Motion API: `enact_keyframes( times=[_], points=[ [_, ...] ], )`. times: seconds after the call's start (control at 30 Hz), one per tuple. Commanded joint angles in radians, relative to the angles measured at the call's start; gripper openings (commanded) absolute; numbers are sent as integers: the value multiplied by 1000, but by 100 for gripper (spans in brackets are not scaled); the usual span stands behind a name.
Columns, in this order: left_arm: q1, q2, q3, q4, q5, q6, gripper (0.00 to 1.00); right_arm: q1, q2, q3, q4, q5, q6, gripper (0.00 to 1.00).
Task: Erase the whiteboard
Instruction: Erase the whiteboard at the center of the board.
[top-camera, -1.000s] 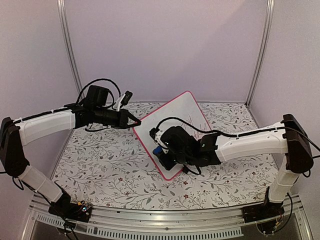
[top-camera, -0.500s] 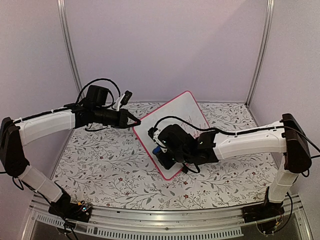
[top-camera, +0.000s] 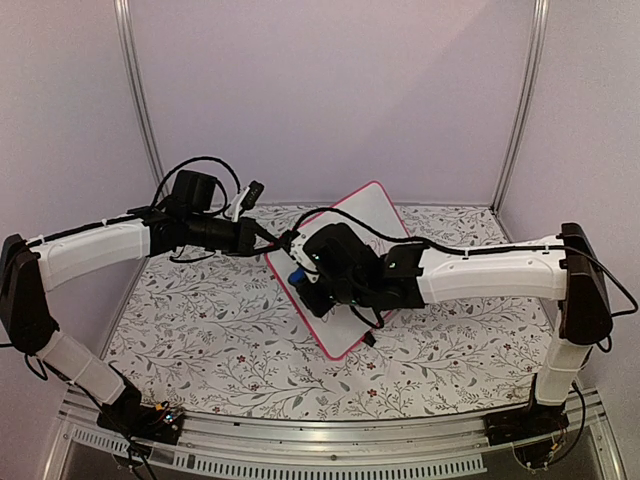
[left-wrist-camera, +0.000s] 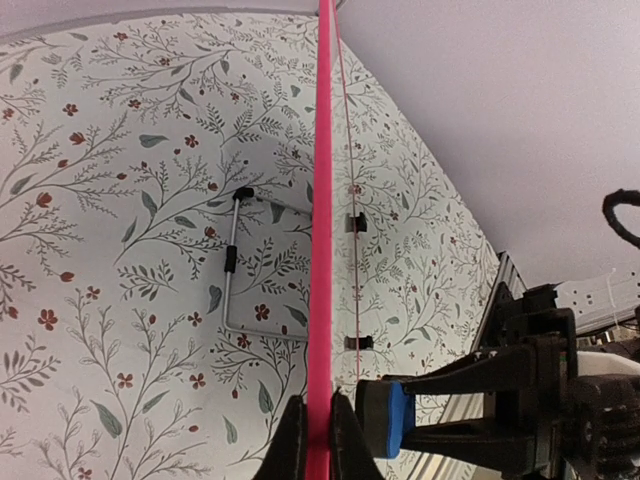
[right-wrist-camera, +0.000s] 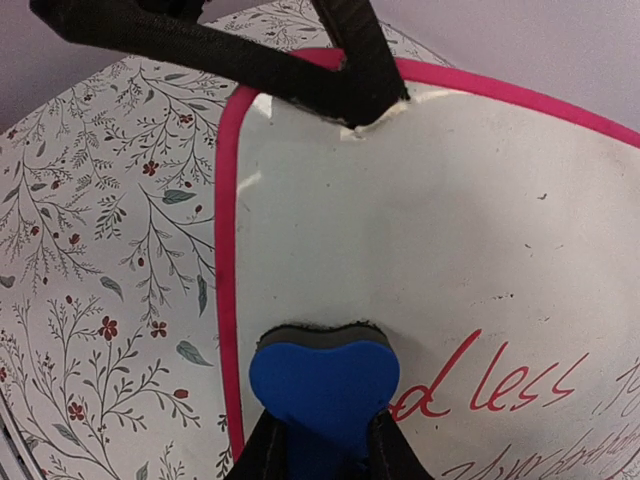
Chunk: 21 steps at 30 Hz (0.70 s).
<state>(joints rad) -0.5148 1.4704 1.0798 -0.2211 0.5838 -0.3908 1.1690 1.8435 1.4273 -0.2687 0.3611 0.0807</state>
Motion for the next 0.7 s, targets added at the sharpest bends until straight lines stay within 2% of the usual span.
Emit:
enact_keyframes(
  times=[0.0, 0.17, 0.67],
  points=[
    [-2, -16, -9, 19, 8, 32, 0, -19, 31, 54, 6, 6, -35, 0],
    [-2, -19, -11, 17, 7, 35, 0, -37, 32, 37, 0, 3, -37, 0],
    [5, -28, -8, 16, 13, 33, 0, -73, -66, -167, -28, -61, 9, 0]
  ],
)
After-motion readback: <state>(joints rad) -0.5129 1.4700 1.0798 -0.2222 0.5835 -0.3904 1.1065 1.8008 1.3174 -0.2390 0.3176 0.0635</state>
